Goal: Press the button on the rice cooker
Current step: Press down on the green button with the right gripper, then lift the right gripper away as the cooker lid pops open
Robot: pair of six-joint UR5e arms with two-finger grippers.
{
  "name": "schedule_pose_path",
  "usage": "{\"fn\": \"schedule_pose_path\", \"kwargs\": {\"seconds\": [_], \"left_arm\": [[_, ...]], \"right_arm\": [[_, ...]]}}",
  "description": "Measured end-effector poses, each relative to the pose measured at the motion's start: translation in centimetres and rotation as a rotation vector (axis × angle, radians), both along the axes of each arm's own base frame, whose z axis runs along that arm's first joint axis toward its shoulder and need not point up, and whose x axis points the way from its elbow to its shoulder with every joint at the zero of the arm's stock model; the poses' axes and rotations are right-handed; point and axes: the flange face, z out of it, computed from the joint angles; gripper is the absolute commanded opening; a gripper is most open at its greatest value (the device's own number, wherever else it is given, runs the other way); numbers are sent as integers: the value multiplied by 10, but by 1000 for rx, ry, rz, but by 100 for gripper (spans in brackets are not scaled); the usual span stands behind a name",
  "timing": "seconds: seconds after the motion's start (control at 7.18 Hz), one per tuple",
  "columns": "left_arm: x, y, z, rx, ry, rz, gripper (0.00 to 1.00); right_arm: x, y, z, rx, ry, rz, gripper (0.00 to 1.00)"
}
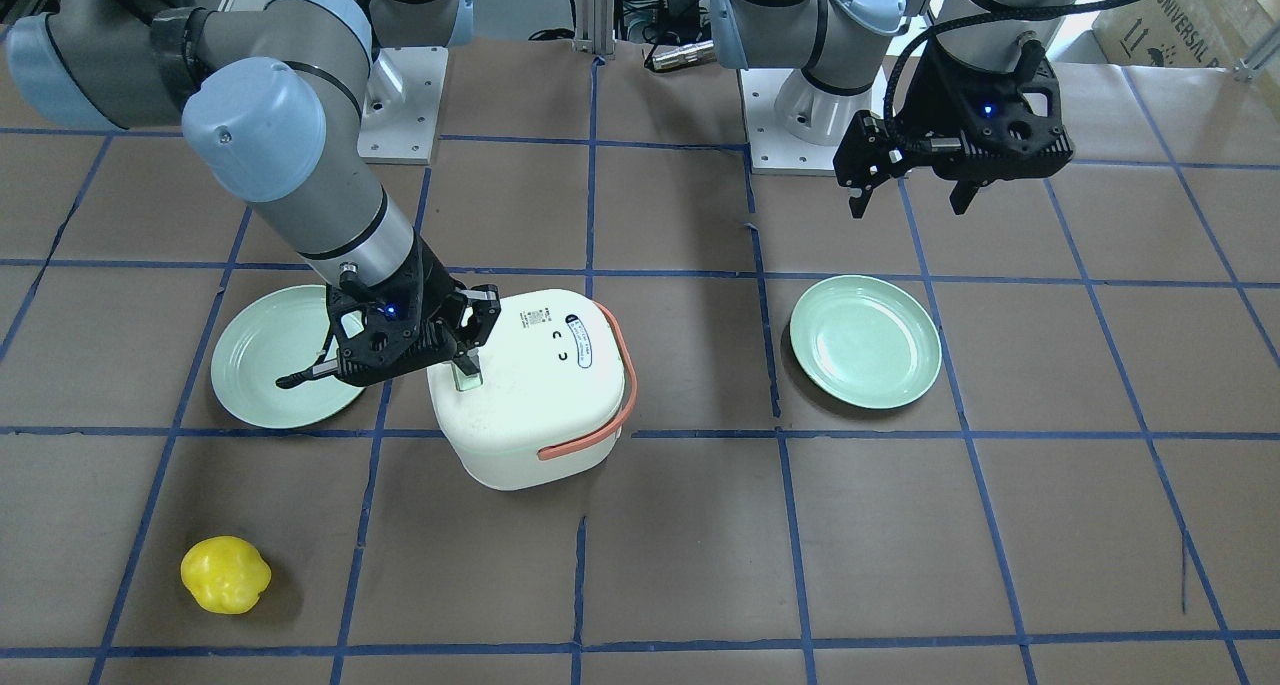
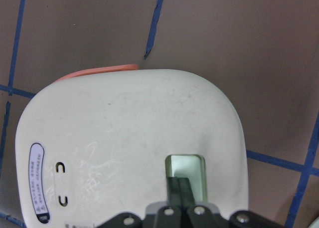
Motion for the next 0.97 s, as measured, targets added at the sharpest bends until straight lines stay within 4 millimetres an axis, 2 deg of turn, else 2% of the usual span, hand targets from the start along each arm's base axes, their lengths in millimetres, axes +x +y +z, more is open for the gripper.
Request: {"fn": "schedule_pose_path", "kwargs": {"seconds": [0.14, 0.28, 0.42, 0.56, 0.7, 0.97], "left_arm": [[0, 0, 0, 0, 0, 0, 100], [0, 0, 0, 0, 0, 0, 100], [0, 0, 0, -1, 0, 0, 100], [0, 0, 0, -1, 0, 0, 100], [0, 0, 0, 0, 0, 0, 100], [0, 0, 0, 1, 0, 0, 100]], "right_arm": [[0, 0, -1, -1, 0, 0, 10], [-1, -1, 2, -6, 0, -1, 21], [-1, -2, 10, -13, -1, -3, 49], [-1, -2, 16, -15, 2, -5, 93], [-2, -1, 23, -21, 6, -5, 100], [-3, 4, 37, -9, 15, -5, 100]]}}
